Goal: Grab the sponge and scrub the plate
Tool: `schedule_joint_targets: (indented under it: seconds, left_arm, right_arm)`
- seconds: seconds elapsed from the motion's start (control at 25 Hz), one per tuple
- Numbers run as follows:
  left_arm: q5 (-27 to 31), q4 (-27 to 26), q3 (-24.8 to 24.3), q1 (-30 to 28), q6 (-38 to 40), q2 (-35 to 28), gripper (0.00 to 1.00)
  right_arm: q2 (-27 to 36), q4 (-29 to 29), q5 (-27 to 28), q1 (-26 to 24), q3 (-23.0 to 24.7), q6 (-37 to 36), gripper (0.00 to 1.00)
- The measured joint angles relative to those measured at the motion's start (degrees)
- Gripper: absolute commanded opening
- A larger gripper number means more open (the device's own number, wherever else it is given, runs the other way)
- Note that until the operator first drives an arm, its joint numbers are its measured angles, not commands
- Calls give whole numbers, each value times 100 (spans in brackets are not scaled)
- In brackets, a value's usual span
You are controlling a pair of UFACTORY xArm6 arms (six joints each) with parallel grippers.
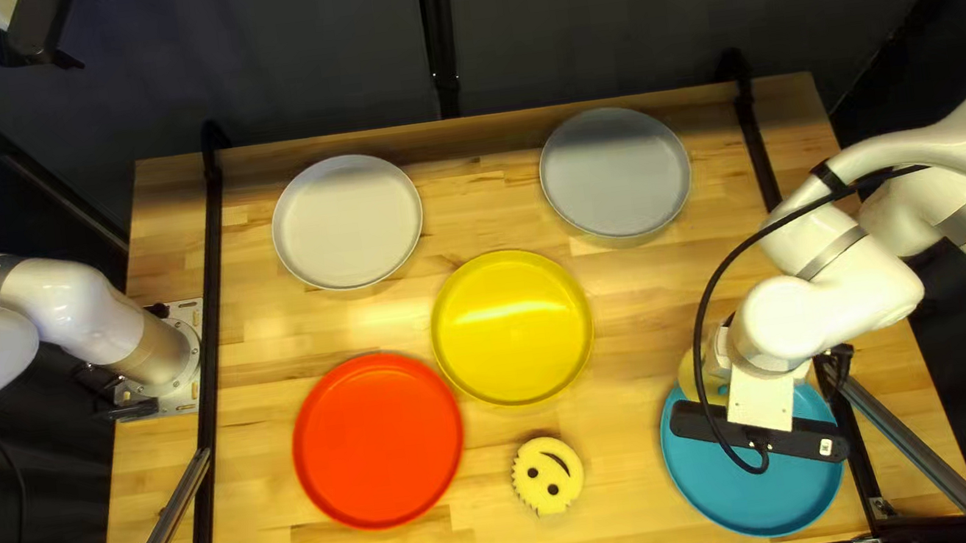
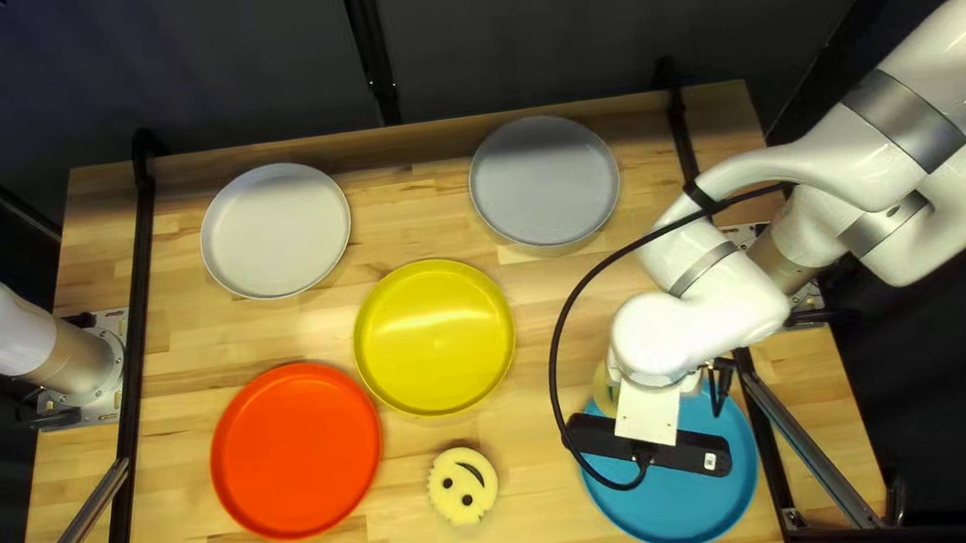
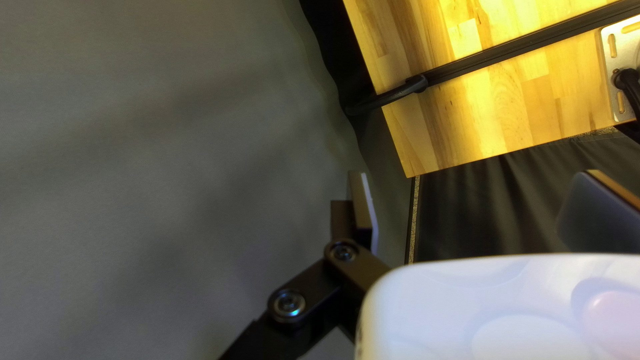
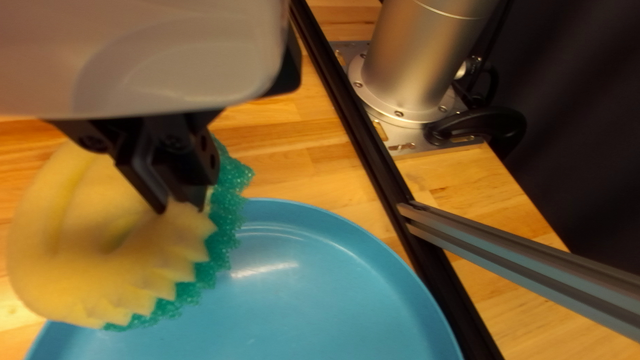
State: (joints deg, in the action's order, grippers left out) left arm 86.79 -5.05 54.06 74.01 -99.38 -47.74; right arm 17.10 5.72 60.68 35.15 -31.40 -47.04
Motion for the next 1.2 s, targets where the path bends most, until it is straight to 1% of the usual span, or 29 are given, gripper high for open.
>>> schedule_joint_targets:
  seconds: [0.12,0.24,0.44,0.64,1.0,1.2]
  left_arm:
    - [0,0,0,0,0,0,100]
    - [0,0,0,0,0,0,100]
    - [0,0,0,0,0,0,100]
    - [0,0,0,0,0,0,100]
    - [0,0,0,0,0,0,100]
    - [0,0,0,0,0,0,100]
  right_arm:
    - [-186,-144,-18,179,-162,-454,0]
    - [-335,-310,7,255,-321,-971,0]
    - [-495,-494,-74,211,-454,-1937,0]
    - [-565,-501,-169,46,-551,-2829,0]
    - [-572,-502,-167,28,-570,-2923,0]
    - [-824,-613,-246,180,-618,-2766,0]
